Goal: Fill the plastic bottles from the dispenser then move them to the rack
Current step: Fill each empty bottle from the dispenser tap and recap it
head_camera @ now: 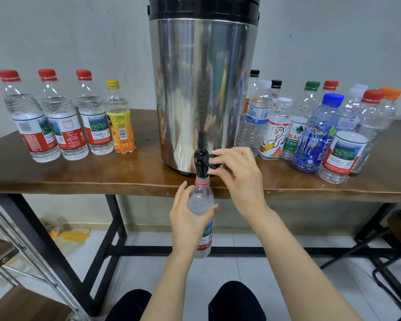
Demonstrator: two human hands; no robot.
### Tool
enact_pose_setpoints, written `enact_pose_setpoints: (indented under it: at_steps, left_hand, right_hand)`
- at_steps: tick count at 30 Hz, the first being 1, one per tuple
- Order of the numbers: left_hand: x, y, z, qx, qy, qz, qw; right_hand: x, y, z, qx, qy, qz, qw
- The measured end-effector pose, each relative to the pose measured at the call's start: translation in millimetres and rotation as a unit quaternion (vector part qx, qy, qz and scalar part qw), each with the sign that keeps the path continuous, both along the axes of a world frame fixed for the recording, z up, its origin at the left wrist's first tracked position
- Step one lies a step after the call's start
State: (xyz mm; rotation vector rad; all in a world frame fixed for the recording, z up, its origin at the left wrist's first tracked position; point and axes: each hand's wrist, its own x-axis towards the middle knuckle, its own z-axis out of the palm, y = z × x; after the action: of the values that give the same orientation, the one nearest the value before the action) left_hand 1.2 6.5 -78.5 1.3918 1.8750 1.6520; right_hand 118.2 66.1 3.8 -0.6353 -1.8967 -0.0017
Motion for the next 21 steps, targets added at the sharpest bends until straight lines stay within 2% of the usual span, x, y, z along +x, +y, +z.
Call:
enact_pose_setpoints:
  at_steps: [4,15,21]
  left_hand:
    - [-1,1,0,0.001,0.0,-0.001,1.0]
    - [-1,1,-1,0.006,-0.004,-0.003,1.0]
    - [-2,1,-2,0.009,-0.007,-0.004,1.0]
  right_hand:
    - [0,0,3,0.001,-0.037,0.023,0.999]
    - [2,-5,12,0.005,-0.066,0.026,0.997]
    - [5,-6,21,-0.024,-0.103,0.055,0.993]
